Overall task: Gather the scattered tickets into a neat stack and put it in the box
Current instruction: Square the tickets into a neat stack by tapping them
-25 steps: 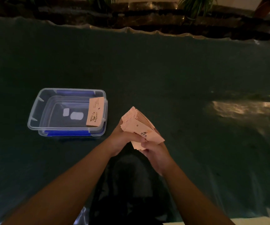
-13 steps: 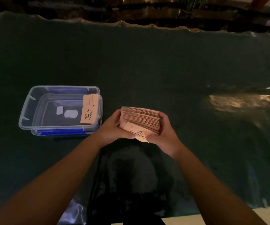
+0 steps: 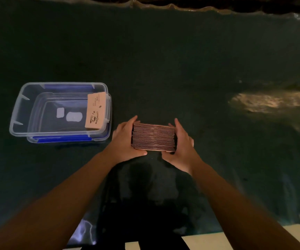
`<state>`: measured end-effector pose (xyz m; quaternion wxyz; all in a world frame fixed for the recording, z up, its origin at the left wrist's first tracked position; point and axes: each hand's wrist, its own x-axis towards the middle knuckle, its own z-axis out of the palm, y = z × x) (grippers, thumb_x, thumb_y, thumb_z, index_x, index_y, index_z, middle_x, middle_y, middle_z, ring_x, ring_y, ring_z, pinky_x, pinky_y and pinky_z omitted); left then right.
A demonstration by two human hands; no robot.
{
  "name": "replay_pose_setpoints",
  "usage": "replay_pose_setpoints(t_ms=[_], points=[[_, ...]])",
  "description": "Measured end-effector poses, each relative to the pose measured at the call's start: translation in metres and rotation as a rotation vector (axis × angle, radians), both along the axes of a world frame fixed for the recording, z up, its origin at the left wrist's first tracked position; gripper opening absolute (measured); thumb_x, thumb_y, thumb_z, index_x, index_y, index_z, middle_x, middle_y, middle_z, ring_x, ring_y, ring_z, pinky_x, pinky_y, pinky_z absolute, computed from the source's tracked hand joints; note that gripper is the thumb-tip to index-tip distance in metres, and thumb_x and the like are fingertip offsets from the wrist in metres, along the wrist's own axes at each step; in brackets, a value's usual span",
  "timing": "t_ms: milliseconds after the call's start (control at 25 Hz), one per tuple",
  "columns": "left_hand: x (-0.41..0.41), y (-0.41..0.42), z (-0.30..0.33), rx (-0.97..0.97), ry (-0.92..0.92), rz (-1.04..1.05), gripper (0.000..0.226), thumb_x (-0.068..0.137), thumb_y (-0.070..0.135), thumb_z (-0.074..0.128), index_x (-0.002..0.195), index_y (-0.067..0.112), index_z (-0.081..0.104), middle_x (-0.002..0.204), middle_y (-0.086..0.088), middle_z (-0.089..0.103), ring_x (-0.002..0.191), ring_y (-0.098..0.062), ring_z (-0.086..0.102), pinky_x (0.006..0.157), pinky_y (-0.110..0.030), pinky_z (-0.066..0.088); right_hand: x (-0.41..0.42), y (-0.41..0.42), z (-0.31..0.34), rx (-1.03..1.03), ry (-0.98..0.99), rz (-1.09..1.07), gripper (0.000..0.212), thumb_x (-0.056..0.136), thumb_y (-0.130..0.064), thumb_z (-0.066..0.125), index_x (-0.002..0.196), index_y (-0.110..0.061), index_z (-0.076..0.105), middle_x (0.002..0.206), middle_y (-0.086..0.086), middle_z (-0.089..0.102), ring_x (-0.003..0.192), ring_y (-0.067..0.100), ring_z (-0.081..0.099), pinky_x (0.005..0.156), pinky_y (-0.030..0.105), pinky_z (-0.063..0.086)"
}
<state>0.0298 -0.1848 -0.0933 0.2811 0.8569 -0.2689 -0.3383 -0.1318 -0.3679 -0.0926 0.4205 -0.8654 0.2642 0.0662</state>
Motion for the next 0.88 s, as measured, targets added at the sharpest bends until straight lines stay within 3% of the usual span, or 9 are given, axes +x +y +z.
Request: replay_pose_setpoints(t_ms=[160,280,400,480,560,680,880], points=[[0.002,-0.003,-0.005,0.024,-0.033,0.000,0.134,0.053,0.059,0.089,0.156,0.049,0.004,0.161,0.003,0.018,0.150,-0.032,0.020,0.120,-0.058,0.023,0.002,-0.004,-0.010,-0.050,-0.019,-0.006,0.117,0.073,-0.058,0.071,0.165,-0.042,0.002,0.174,-0.002,0.020,0.156,0.015,0.013,0.124,0.042,0.006],[0.004,-0.004,-0.006,0.047,-0.053,-0.018,0.134,0.051,0.064,0.086,0.156,0.049,0.004,0.160,0.004,0.016,0.149,-0.035,0.019,0.119,-0.059,0.025,0.000,-0.008,-0.016,-0.081,0.003,0.018,0.115,0.074,-0.069,0.068,0.164,-0.046,0.001,0.174,-0.009,0.014,0.155,0.021,0.011,0.124,0.048,0.014],[0.002,-0.006,-0.005,0.062,-0.072,-0.035,0.131,0.056,0.058,0.089,0.157,0.044,0.007,0.159,0.003,0.016,0.148,-0.031,0.016,0.120,-0.057,0.022,0.002,-0.007,-0.019,-0.092,-0.005,0.006,0.111,0.073,-0.063,0.072,0.163,-0.042,0.011,0.169,-0.013,0.016,0.152,0.018,0.010,0.124,0.052,0.018],[0.002,-0.008,-0.001,0.031,-0.143,-0.071,0.118,0.062,0.053,0.090,0.155,0.034,0.022,0.157,-0.001,0.027,0.147,-0.027,0.020,0.121,-0.054,0.019,0.005,-0.006,-0.019,-0.130,-0.046,0.010,0.105,0.075,-0.056,0.076,0.161,-0.028,0.023,0.167,-0.001,0.027,0.152,0.010,0.011,0.127,0.049,0.013],[0.001,-0.010,0.006,-0.012,-0.195,-0.065,0.104,0.063,0.051,0.091,0.147,0.028,0.035,0.151,0.000,0.040,0.144,-0.024,0.028,0.121,-0.052,0.021,0.007,-0.006,-0.014,-0.142,-0.069,0.011,0.099,0.075,-0.052,0.076,0.157,-0.020,0.032,0.160,0.003,0.038,0.151,0.014,0.018,0.123,0.041,0.014],[0.004,-0.008,0.012,-0.075,-0.184,-0.026,0.098,0.062,0.052,0.091,0.142,0.031,0.038,0.147,0.001,0.043,0.141,-0.022,0.031,0.121,-0.053,0.025,0.010,-0.008,-0.007,-0.124,-0.119,-0.017,0.091,0.071,-0.051,0.077,0.149,-0.026,0.036,0.149,-0.005,0.043,0.147,0.013,0.023,0.116,0.037,0.016],[0.002,-0.007,0.007,0.020,-0.188,-0.072,0.107,0.064,0.051,0.093,0.149,0.027,0.033,0.154,-0.001,0.037,0.146,-0.024,0.026,0.124,-0.055,0.019,0.015,-0.008,-0.011,-0.186,-0.010,0.023,0.094,0.069,-0.052,0.083,0.147,-0.029,0.037,0.149,-0.005,0.044,0.144,0.016,0.024,0.120,0.046,0.020]])
